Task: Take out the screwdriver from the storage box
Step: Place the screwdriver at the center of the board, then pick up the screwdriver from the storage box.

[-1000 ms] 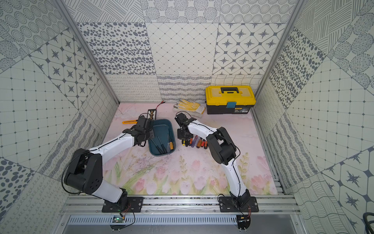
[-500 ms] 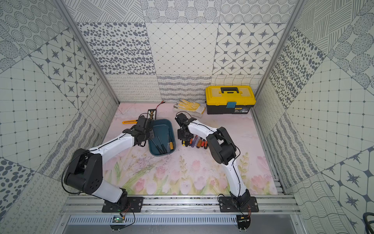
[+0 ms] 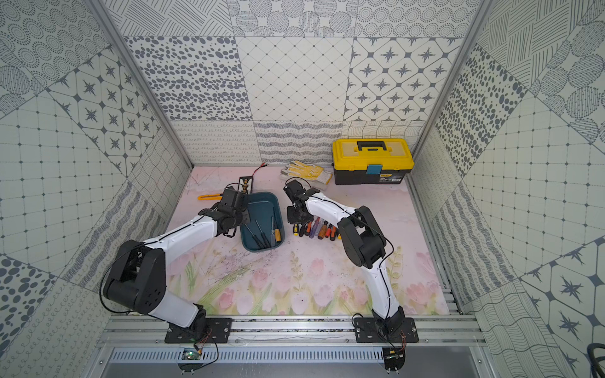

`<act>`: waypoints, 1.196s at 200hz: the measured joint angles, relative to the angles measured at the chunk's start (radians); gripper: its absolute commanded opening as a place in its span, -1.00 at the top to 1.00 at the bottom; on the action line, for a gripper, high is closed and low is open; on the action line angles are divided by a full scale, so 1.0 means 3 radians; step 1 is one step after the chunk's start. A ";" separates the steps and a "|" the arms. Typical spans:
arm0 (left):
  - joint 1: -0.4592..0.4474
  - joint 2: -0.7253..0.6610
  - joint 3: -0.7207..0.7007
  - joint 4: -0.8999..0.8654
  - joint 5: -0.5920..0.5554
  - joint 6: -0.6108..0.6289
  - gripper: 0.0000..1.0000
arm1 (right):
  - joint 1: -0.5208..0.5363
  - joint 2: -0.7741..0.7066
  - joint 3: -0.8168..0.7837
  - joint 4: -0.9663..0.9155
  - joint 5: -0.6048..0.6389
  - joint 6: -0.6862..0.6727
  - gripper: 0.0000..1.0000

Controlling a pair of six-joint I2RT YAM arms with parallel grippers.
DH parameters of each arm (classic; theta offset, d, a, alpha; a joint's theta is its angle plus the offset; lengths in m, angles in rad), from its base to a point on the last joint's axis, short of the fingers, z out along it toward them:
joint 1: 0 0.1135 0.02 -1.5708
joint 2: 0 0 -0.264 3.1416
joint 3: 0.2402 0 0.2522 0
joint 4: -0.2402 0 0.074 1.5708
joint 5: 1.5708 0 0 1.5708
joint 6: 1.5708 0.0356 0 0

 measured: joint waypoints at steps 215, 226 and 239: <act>-0.0004 -0.0118 -0.0122 0.0177 0.0146 0.0058 1.00 | 0.0675 -0.0540 -0.0624 0.1020 -0.0857 -0.0674 0.28; -0.0004 -0.0118 -0.0121 0.0177 0.0153 0.0060 1.00 | 0.0704 -0.0451 -0.0598 0.1013 -0.0829 -0.0675 0.28; -0.0004 -0.0118 -0.0121 0.0177 0.0159 0.0060 1.00 | 0.0731 -0.0367 -0.0593 0.1010 -0.0796 -0.0675 0.28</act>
